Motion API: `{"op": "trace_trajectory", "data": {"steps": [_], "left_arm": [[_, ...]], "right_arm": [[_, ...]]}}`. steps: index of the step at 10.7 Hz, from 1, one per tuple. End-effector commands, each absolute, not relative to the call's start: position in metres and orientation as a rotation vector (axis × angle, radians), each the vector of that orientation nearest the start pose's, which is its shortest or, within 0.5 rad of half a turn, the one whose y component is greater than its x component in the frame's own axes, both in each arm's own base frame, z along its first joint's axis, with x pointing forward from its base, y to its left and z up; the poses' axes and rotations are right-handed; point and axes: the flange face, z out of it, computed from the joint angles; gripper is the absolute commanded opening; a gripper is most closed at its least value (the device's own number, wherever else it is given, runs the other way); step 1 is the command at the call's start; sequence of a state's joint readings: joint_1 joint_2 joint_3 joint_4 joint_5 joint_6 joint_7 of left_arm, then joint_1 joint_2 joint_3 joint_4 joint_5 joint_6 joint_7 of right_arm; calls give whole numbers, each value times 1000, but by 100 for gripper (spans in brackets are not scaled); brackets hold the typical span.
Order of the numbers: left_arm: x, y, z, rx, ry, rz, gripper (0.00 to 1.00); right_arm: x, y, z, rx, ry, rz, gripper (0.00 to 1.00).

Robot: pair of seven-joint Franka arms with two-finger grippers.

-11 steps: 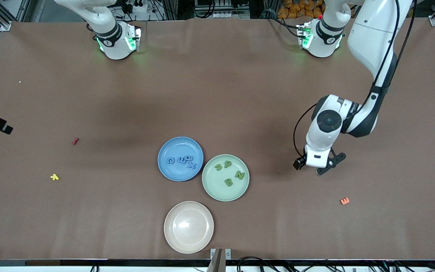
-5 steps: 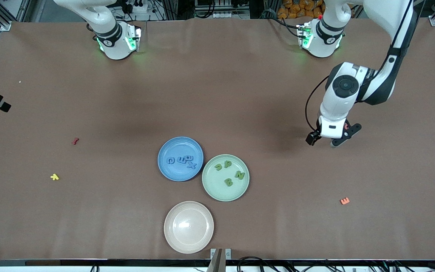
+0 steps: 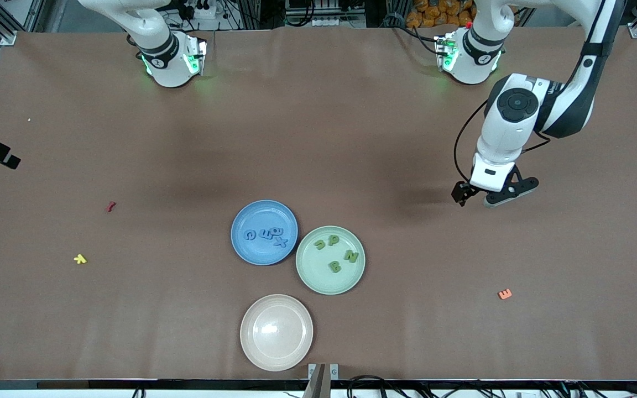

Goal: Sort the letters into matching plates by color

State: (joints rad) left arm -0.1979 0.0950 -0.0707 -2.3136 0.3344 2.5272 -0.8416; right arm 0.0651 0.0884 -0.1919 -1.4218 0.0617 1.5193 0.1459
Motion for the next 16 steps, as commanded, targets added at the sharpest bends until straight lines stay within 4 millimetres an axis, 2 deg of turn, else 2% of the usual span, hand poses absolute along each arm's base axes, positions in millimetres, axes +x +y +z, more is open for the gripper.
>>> {"op": "trace_trajectory", "data": {"steps": [1, 4, 6, 8, 9, 11, 12, 13, 16], "left_arm": [[511, -137, 341, -3017, -136, -203, 100], [535, -131, 408, -3133, 55, 33, 100], [534, -125, 441, -3155, 100, 116, 100], [527, -121, 480, -3151, 91, 122, 100], [529, -119, 511, -3153, 85, 113, 100], [539, -91, 571, -3163, 9, 90, 100], [542, -82, 591, -3182, -23, 42, 100], [545, -73, 602, -3190, -52, 4, 100], [553, -72, 614, -3180, -25, -43, 100]], "right_arm": [[571, -51, 645, -3088, 408, -34, 100], [572, -49, 648, -3090, 381, -46, 100], [571, -43, 646, -3098, 364, -37, 100], [571, -41, 638, -3109, 354, -23, 100], [569, -43, 631, -3118, 357, -30, 100], [567, -39, 631, -3129, 344, -40, 100], [568, -38, 632, -3130, 347, -38, 100], [569, -40, 635, -3128, 351, -45, 100], [570, -43, 637, -3129, 361, -55, 100]]}}
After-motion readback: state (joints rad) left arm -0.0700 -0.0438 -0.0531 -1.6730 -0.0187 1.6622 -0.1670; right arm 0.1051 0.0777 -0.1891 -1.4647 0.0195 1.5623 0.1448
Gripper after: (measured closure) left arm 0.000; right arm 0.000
